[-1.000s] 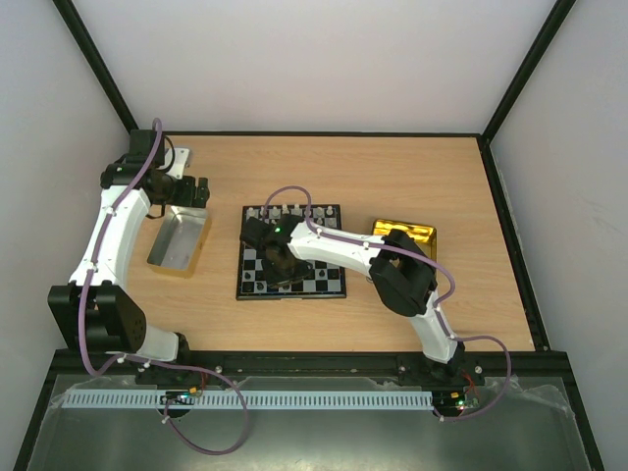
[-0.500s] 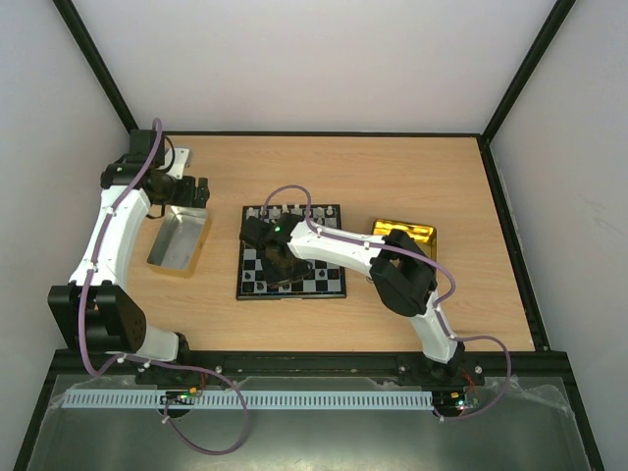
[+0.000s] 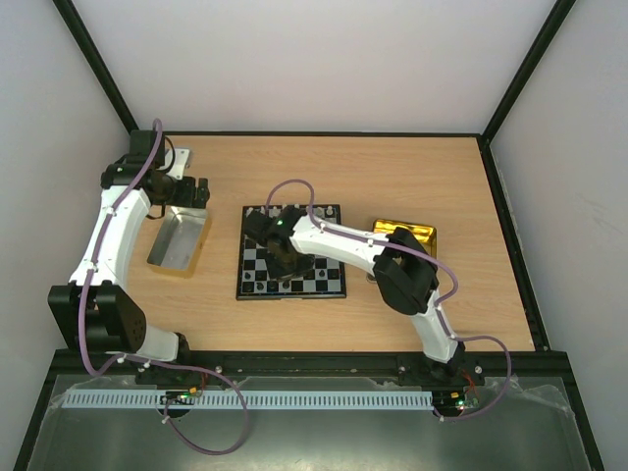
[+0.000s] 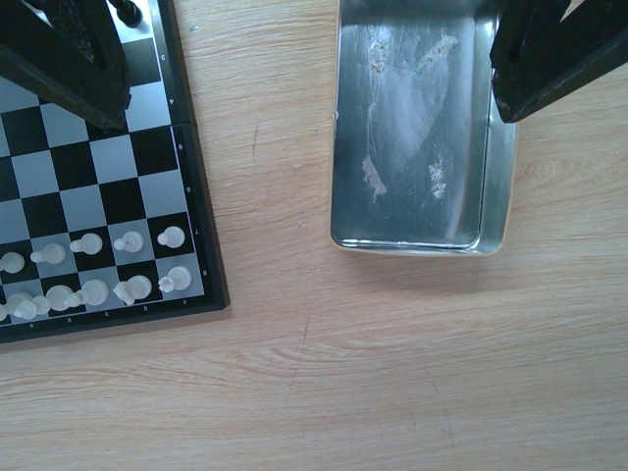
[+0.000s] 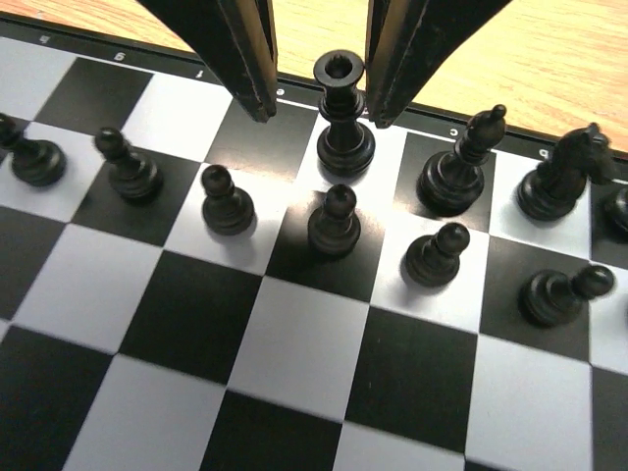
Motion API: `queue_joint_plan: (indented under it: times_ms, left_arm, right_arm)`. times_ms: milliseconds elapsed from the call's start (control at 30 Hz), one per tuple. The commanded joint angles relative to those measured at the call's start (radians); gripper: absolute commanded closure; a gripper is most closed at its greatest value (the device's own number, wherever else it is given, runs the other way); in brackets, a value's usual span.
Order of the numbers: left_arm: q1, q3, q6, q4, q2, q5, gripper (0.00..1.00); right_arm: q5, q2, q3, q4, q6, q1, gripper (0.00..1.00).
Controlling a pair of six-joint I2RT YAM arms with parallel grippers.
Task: Set up the chess pieces on the board
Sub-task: Pick up the chess piece from the storage box.
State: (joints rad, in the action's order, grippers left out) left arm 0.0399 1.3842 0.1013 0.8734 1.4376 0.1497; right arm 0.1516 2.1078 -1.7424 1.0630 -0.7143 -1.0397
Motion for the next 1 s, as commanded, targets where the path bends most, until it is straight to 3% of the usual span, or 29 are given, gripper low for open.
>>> queue_joint_plan:
  times_ms: [0, 367, 700, 967]
  left_arm:
    - [0.006, -0.012, -0.001, 0.007, -0.021, 0.009, 0.00]
    - [0.006, -0.008, 0.000, 0.009, -0.016, 0.013, 0.00]
    - [0.006, -0.006, 0.003, 0.007, -0.001, 0.013, 0.01]
    - [0.006, 0.003, 0.002, 0.009, 0.013, 0.013, 0.00]
  right_arm:
    - [-0.031, -0.072, -0.069, 0.069, 0.020, 0.043, 0.76]
    - [-0.051, -0.174, -0.044, 0.094, 0.045, 0.178, 0.76]
    - [-0.130, -0.362, 0.240, 0.032, 0.066, 0.526, 0.76]
    - [-0.109, -0.390, 0.351, -0.044, 0.087, 0.693, 0.76]
